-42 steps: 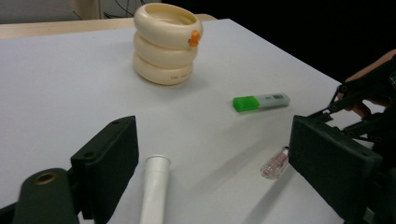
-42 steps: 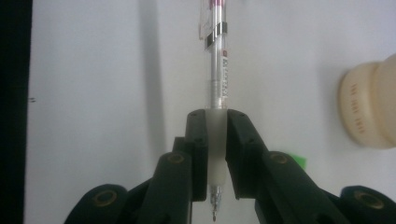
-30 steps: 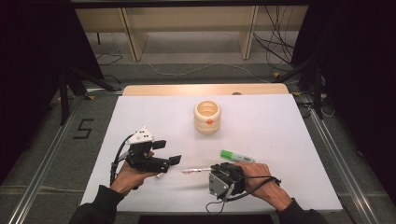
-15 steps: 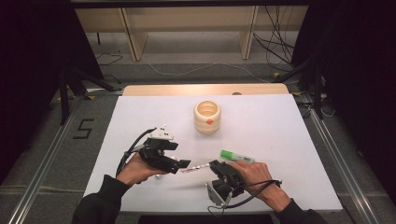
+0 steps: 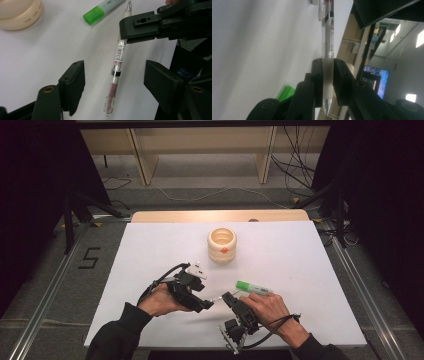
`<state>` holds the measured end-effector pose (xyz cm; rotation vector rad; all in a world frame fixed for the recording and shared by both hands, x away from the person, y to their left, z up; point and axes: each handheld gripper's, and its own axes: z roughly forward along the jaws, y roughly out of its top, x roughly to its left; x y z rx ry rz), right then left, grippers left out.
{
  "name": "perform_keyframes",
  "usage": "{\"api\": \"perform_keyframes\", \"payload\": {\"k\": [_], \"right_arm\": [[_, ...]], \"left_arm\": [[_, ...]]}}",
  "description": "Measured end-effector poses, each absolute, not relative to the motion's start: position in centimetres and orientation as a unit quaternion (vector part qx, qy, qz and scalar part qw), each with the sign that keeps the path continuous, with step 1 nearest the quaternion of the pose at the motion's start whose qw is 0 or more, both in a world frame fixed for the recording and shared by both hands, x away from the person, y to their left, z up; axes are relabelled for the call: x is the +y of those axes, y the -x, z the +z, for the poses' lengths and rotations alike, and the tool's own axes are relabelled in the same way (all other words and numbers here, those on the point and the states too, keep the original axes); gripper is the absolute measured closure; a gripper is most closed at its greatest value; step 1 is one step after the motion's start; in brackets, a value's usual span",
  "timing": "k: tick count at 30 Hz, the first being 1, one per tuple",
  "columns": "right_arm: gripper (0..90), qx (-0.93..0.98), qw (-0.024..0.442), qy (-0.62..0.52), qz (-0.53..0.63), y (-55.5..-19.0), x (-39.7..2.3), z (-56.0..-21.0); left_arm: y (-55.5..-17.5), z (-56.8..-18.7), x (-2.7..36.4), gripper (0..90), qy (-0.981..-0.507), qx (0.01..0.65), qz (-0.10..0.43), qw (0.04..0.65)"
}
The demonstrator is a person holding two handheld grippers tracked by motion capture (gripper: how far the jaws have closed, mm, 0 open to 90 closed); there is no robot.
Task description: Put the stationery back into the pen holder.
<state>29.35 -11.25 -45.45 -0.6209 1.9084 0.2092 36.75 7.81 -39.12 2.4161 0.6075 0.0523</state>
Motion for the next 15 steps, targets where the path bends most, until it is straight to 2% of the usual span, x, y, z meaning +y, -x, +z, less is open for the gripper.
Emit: {"api": "perform_keyframes", "payload": {"k": [15], "right_arm": [[80.3,0.783,0.548,0.283,0.082,-28.9,-11.0,-45.9]], "left_arm": [[-37.4,-40.3,6.5,52.9,-0.936,0.207,-0.005,0.284]]}}
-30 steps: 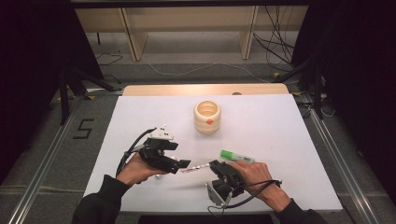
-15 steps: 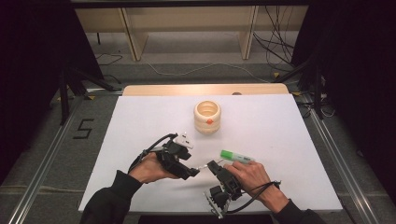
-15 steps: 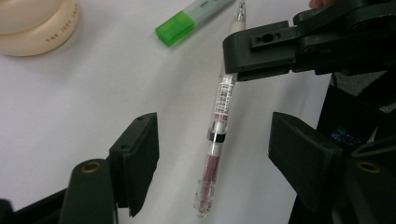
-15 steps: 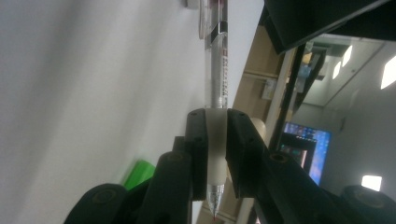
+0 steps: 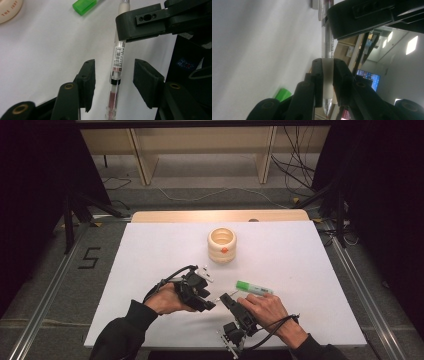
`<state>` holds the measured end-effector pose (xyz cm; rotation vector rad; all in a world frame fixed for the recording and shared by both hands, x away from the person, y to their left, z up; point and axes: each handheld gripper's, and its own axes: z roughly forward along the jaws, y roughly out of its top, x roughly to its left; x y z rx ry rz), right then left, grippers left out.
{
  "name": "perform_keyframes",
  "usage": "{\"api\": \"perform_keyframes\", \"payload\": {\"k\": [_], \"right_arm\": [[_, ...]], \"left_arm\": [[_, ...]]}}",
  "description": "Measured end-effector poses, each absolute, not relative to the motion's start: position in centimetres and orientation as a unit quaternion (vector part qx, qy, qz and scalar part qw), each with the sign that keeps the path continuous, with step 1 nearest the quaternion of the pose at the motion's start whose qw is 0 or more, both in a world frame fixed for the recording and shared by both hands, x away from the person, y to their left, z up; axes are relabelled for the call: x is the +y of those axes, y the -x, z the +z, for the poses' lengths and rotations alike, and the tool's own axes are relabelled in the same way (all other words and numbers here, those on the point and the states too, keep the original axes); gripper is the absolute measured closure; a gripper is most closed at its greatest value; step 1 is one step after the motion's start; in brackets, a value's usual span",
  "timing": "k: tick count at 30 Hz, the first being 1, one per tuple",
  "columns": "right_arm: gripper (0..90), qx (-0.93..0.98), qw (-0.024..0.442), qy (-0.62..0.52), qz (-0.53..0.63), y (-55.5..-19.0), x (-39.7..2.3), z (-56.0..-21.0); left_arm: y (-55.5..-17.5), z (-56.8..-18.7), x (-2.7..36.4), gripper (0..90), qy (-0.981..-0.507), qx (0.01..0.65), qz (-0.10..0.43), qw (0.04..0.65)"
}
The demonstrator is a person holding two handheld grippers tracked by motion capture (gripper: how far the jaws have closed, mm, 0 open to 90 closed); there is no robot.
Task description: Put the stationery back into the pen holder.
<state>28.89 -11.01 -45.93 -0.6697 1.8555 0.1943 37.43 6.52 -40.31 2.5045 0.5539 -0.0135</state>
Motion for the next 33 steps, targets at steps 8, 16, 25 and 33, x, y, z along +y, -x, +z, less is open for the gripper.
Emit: {"api": "perform_keyframes", "payload": {"k": [8,16,25,33], "right_arm": [[80.3,0.783,0.548,0.285,0.079,-28.8,-10.9,-46.0],[80.3,0.780,0.550,0.287,0.080,-28.8,-10.9,-46.0],[80.3,0.778,0.551,0.293,0.074,-28.7,-10.8,-46.1],[80.2,0.774,0.551,0.302,0.076,-28.6,-10.7,-46.2]], "left_arm": [[-37.6,-40.5,6.0,62.5,-0.941,0.196,-0.014,0.277],[-37.8,-40.8,5.5,68.7,-0.945,0.186,-0.020,0.269],[-38.2,-41.2,5.2,71.2,-0.946,0.190,-0.030,0.259],[-38.2,-41.3,4.8,75.5,-0.949,0.186,-0.036,0.251]]}}
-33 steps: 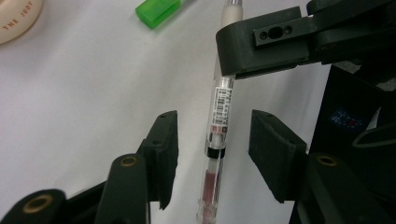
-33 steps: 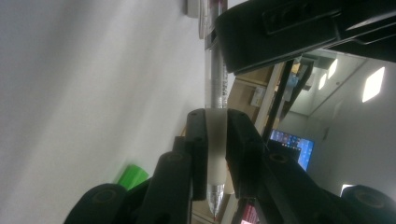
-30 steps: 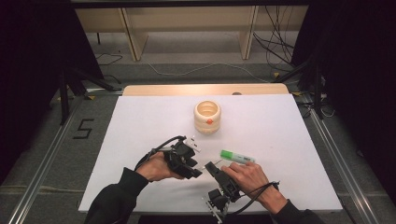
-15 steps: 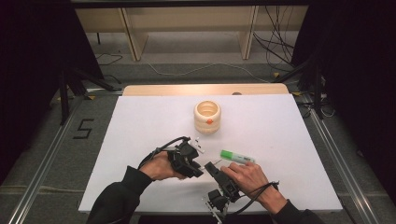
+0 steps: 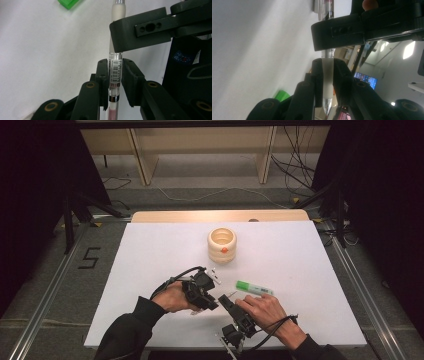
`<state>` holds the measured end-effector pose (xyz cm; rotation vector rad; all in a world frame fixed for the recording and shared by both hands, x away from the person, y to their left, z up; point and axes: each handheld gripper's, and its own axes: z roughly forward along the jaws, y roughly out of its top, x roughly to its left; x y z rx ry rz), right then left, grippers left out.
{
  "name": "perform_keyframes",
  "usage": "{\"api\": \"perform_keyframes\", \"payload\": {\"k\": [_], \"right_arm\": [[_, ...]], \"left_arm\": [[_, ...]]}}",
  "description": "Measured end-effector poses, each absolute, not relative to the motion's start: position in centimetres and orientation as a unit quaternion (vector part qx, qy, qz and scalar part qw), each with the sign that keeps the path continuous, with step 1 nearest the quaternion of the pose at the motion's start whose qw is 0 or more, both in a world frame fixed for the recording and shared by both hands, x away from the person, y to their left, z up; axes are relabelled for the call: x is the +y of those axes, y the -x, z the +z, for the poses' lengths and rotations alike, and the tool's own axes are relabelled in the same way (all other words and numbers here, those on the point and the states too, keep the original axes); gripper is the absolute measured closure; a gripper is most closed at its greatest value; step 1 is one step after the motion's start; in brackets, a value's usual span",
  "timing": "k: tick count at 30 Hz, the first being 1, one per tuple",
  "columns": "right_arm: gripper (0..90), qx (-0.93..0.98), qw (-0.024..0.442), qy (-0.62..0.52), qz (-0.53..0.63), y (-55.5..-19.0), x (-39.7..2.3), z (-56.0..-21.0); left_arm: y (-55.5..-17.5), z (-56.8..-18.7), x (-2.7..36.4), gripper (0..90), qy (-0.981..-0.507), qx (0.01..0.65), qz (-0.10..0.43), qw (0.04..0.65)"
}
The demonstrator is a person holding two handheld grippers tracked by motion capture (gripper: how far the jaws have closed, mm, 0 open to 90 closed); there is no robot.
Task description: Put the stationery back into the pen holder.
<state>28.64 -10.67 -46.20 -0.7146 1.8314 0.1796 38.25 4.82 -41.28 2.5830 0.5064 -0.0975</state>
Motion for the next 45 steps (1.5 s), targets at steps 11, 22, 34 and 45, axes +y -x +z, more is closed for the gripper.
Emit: {"api": "perform_keyframes", "payload": {"k": [11,22,34,45], "right_arm": [[80.0,0.773,0.547,0.312,0.073,-28.6,-10.7,-46.4],[46.9,0.768,0.575,0.261,0.109,-28.4,-11.5,-45.4],[40.4,0.791,0.568,0.166,0.151,-29.2,-12.9,-44.9],[40.0,0.820,0.531,0.098,0.192,-29.8,-13.6,-44.8]], "left_arm": [[-38.4,-41.6,4.7,78.6,-0.951,0.187,-0.049,0.241],[-38.8,-41.2,5.7,79.2,-0.944,0.199,-0.055,0.256],[-39.4,-40.8,7.5,79.2,-0.930,0.231,-0.032,0.284],[-40.1,-40.3,8.7,79.1,-0.900,0.274,0.019,0.338]]}}
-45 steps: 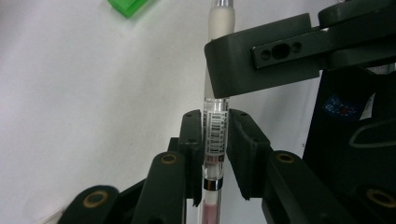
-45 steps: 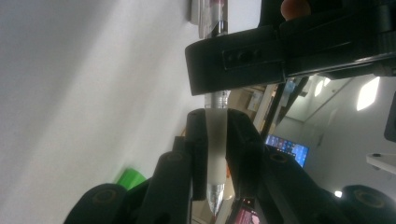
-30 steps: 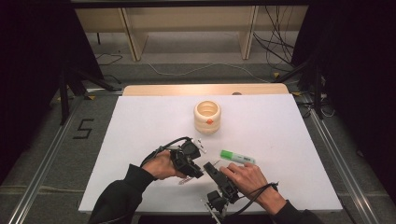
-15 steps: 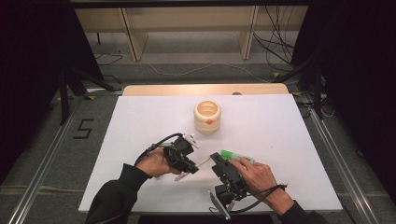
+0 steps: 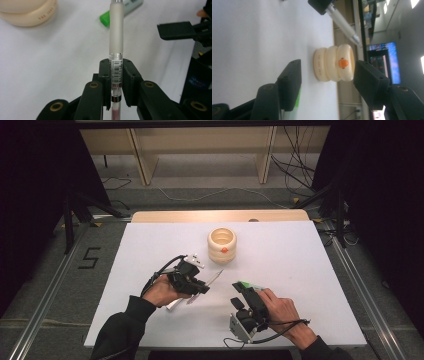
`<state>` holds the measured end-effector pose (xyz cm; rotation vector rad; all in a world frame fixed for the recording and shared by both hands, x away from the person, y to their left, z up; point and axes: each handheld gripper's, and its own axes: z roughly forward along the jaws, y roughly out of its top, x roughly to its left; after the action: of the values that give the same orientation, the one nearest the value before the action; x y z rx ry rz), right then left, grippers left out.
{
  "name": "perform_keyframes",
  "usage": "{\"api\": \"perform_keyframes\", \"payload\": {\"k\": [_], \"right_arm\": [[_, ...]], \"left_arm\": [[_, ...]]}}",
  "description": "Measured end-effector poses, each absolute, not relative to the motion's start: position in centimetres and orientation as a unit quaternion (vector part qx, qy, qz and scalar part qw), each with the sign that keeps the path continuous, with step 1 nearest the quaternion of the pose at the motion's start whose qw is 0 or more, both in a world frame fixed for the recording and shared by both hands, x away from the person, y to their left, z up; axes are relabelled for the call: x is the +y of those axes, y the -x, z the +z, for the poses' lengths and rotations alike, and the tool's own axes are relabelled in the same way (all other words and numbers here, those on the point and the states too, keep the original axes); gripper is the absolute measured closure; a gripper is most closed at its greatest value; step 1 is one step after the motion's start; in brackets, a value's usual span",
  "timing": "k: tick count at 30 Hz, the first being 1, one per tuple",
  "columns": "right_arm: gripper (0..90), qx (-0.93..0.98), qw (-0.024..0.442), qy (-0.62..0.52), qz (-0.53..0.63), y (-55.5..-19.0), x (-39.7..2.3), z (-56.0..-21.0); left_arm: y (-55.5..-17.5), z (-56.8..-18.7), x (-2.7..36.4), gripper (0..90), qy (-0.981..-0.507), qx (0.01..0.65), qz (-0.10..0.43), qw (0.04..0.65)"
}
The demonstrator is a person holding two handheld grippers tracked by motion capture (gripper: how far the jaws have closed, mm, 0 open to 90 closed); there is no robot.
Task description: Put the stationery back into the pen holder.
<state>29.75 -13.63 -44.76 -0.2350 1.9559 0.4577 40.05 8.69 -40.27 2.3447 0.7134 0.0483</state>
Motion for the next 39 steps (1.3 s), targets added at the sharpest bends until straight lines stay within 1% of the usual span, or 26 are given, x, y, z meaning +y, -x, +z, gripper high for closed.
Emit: {"api": "perform_keyframes", "payload": {"k": [4,10,12,19,23,24,25,28,33,39], "right_arm": [[38.0,0.835,0.507,0.059,0.206,-30.0,-13.9,-44.6],[35.7,0.851,0.472,0.013,0.231,-30.6,-14.3,-44.3],[34.8,0.856,0.455,-0.007,0.244,-30.8,-14.5,-44.1],[28.8,0.870,0.367,-0.088,0.316,-31.9,-15.6,-43.3],[25.8,0.871,0.306,-0.131,0.362,-32.5,-16.4,-42.8],[25.8,0.871,0.306,-0.131,0.362,-32.5,-16.4,-42.8],[25.6,0.864,0.278,-0.151,0.391,-32.7,-16.8,-42.5],[25.3,0.856,0.236,-0.180,0.423,-32.9,-17.4,-42.2],[25.1,0.844,0.203,-0.213,0.449,-33.0,-18.4,-42.1],[24.8,0.835,0.184,-0.236,0.462,-32.9,-19.2,-42.1]], "left_arm": [[-40.2,-40.0,9.0,79.1,-0.890,0.283,0.028,0.356],[-40.4,-39.6,9.5,79.1,-0.873,0.297,0.062,0.381],[-40.4,-39.4,9.9,79.1,-0.861,0.308,0.071,0.399],[-40.6,-39.0,10.5,79.1,-0.842,0.318,0.099,0.425],[-40.6,-38.8,10.7,79.1,-0.830,0.324,0.109,0.441],[-40.6,-38.8,10.7,79.0,-0.830,0.324,0.109,0.441],[-40.7,-38.7,10.9,79.0,-0.825,0.326,0.120,0.446],[-40.8,-38.6,11.1,79.1,-0.816,0.331,0.126,0.456],[-41.2,-38.4,11.1,79.1,-0.797,0.344,0.133,0.478],[-41.9,-38.2,11.0,79.1,-0.785,0.351,0.139,0.491]]}}
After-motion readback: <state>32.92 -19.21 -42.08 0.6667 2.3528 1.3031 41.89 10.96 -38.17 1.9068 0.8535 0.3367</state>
